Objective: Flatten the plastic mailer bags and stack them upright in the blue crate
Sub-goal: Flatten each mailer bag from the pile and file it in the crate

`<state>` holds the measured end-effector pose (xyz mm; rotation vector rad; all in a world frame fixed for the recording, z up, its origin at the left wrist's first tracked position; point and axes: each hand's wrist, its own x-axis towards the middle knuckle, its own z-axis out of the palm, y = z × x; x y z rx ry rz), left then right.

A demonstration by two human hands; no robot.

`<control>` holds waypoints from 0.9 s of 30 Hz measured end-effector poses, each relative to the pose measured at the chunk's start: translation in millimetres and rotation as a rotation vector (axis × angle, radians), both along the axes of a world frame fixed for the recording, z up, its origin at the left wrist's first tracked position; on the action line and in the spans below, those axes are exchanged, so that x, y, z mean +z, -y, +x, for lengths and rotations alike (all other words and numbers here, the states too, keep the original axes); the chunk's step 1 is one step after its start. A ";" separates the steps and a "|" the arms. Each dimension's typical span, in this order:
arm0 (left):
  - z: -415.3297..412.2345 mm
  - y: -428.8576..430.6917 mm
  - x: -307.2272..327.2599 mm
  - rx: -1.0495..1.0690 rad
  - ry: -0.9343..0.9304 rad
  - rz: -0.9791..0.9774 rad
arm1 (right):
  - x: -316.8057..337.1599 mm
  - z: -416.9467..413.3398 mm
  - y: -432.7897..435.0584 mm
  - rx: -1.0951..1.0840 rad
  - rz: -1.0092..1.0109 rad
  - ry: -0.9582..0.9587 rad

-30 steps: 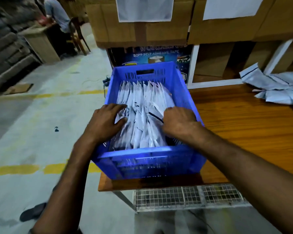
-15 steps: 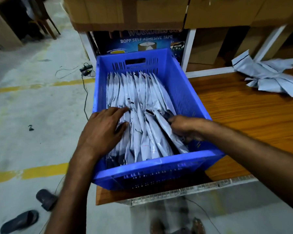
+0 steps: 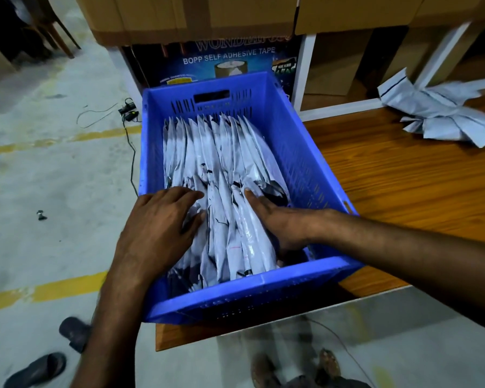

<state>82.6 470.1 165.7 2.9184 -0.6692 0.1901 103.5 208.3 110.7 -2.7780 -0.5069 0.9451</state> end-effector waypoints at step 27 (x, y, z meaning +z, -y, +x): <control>-80.8 362.5 1.0 -0.114 0.194 -0.556 | 3.0 -54.9 287.1 -0.515 0.589 0.675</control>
